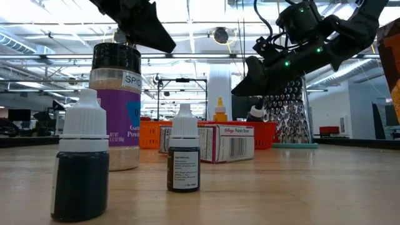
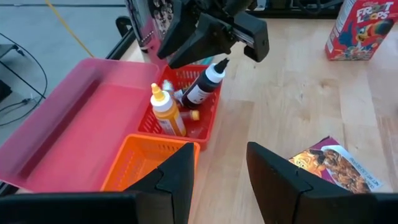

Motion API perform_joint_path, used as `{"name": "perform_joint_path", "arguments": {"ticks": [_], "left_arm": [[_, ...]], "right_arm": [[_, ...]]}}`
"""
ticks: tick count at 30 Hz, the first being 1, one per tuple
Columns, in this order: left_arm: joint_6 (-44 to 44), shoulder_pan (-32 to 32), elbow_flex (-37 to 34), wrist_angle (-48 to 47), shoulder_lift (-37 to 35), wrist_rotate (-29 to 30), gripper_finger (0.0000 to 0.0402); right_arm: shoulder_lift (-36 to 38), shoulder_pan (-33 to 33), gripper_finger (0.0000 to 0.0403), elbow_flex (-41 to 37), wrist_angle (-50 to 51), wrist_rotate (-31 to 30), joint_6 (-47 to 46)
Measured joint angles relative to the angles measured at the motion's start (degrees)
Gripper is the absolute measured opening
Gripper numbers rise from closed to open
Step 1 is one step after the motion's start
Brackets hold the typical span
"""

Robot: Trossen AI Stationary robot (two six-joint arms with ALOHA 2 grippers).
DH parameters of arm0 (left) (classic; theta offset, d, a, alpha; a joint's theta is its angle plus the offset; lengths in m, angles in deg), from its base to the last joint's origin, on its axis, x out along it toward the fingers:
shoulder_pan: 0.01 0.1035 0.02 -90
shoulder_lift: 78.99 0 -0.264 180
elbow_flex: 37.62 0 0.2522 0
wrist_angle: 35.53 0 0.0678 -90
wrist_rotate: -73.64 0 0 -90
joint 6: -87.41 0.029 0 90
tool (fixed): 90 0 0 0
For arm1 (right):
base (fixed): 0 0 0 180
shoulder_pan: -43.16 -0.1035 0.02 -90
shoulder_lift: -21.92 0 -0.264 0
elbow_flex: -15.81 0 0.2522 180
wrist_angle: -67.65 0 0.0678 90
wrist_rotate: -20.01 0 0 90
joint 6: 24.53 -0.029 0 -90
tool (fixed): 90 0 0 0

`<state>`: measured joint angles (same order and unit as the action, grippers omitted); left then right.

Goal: Pick & Place Kitchen Items
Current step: Put the orange seasoning bag into the orange bin

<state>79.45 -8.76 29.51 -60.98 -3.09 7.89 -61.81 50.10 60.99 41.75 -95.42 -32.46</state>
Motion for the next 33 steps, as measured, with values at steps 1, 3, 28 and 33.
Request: {"name": "perform_joint_path", "arguments": {"ticks": [1,3,28,33], "left_arm": [[0.02,0.0,0.0,-0.1,0.0,0.0,0.015],[0.04,0.0,0.0,-0.1,0.0,0.0,0.015],[-0.22,-0.01,0.0,-0.95,0.0,-3.67,0.015],[-0.76,-0.02,0.0,-0.95,0.0,-3.72,0.015]], "right_arm": [[0.0,0.0,0.0132,0.0,-0.02,0.0,0.13],[-0.01,0.0,0.0135,-0.05,-0.41,0.0,0.57],[4.48,-18.29,0.0126,-0.07,-4.71,12.24,1.96],[3.91,-21.54,0.0129,0.05,-4.61,13.36,0.9]]}}
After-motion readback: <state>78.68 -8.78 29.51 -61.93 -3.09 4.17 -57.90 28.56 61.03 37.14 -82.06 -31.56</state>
